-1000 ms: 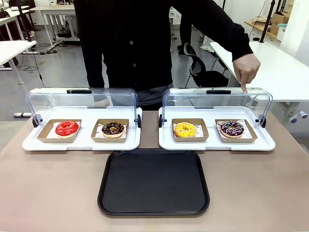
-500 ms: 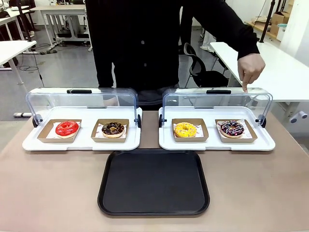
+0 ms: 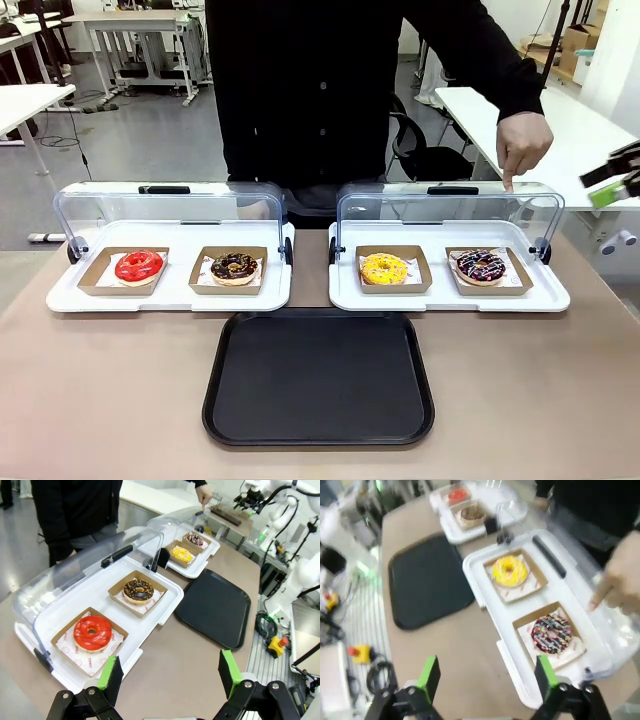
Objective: Move the fourth donut from the left to the tray.
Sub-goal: Pick up the Paper togo box containing the Donut indicated by the person and place it on the Handle tray.
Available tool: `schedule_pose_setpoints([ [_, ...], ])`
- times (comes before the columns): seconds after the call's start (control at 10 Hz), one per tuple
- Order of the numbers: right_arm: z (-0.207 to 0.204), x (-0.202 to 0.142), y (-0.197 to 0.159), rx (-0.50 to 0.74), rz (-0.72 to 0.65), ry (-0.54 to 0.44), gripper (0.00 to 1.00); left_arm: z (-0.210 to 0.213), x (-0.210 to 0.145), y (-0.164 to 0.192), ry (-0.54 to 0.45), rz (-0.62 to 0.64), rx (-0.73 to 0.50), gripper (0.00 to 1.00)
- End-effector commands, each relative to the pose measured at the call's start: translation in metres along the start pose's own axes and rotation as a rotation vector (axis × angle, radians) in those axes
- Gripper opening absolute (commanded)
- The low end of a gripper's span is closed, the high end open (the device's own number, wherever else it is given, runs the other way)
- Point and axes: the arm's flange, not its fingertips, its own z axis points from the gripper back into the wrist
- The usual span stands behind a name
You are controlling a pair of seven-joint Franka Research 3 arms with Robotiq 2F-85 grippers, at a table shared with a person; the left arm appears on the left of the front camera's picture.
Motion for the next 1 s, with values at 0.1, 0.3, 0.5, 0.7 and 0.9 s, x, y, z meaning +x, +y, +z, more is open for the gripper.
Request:
schedule_pose_setpoints([
  [0.1,-0.043,0.007,-0.002,-0.01,0.276,0.284,1.0,0.002,0.003,0.002,-0.032,-0.023,-0.004,1.0],
  [0.3,-0.068,0.009,-0.002,0.009,0.401,0.382,1.0,0.002,0.003,0.002,-0.032,-0.023,-0.004,1.0],
  [0.5,-0.089,0.005,-0.005,-0.026,0.482,0.442,1.0,0.002,0.003,0.002,-0.032,-0.023,-0.004,1.0],
  [0.7,-0.082,0.013,-0.003,0.021,0.43,0.435,1.0,0.002,0.003,0.002,-0.032,-0.023,-0.004,1.0],
  [0.9,-0.082,0.013,-0.003,0.021,0.43,0.435,1.0,0.002,0.003,0.002,-0.032,-0.023,-0.004,1.0],
])
